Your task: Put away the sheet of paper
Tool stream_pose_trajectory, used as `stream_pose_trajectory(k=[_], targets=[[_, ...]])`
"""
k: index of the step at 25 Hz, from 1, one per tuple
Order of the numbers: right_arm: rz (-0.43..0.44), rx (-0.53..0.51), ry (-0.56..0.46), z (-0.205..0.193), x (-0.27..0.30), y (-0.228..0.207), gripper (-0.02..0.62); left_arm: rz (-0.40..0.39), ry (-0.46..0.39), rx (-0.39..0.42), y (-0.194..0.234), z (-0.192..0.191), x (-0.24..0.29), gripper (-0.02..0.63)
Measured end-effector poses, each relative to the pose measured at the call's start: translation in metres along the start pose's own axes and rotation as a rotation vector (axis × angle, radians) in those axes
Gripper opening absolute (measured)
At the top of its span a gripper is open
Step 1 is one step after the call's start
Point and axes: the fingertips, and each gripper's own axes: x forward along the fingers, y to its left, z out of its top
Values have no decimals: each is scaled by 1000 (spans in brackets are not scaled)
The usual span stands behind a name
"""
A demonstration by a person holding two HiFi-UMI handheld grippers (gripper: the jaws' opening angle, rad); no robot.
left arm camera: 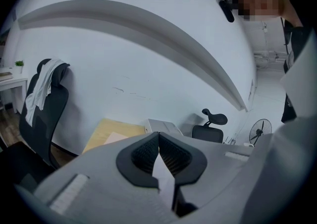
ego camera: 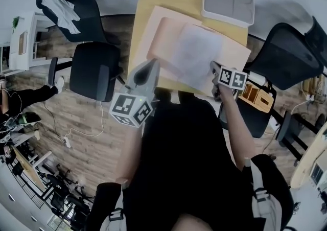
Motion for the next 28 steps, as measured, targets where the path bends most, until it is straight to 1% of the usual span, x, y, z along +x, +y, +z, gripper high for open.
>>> stream_pose_trajectory(k=[8,16,28], targets=[[8,13,-1,4,25,15,2,44,-8,-12,9,-2,-16,11],[51,66,-2,8,63,45,2,70,-5,-17,17,-5,-28,11],[119,-5,51,5,94,82,3,126,0,-32,25,-10,-46,11]])
